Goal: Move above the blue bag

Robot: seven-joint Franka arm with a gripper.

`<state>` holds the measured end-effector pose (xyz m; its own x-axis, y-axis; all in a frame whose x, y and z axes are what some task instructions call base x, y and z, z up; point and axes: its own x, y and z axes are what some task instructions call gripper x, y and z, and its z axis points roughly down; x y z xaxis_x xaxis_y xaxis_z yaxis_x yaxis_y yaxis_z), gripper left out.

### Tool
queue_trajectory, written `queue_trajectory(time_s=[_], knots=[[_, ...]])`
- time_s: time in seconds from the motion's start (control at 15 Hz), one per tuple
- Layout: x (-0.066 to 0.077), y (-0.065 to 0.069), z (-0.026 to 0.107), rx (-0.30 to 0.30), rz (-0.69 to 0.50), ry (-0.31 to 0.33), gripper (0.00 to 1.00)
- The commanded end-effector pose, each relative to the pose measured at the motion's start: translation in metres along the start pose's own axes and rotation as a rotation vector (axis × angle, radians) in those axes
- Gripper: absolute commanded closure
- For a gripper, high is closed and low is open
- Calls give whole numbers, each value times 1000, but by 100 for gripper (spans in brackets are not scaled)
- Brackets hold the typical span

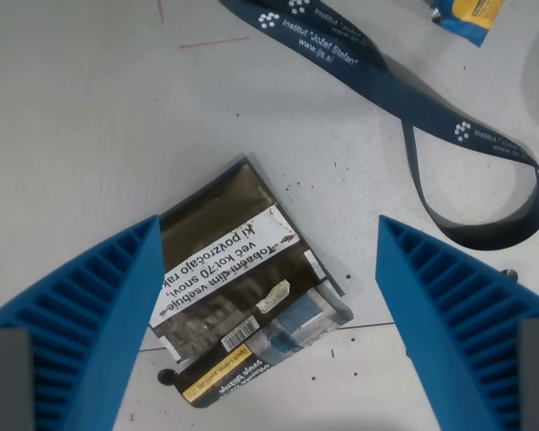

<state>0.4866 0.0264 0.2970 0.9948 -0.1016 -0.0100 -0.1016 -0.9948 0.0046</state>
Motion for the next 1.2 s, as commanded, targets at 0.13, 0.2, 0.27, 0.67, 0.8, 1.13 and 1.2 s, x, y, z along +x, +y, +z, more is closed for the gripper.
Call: queue_trajectory(time_s=[0.13, 0.2, 0.27, 0.67, 0.8, 1.13, 1.2], knots=[[2, 3, 1, 1, 40, 11, 0], [3, 4, 2, 1, 50, 13, 0], [4, 6, 3, 0, 61, 15, 0], [15, 19, 17, -11, 149, 22, 0], [19, 25, 22, -15, 184, 21, 0], [32, 44, 39, -23, 277, 15, 0], [35, 49, 42, -25, 296, 12, 0]])
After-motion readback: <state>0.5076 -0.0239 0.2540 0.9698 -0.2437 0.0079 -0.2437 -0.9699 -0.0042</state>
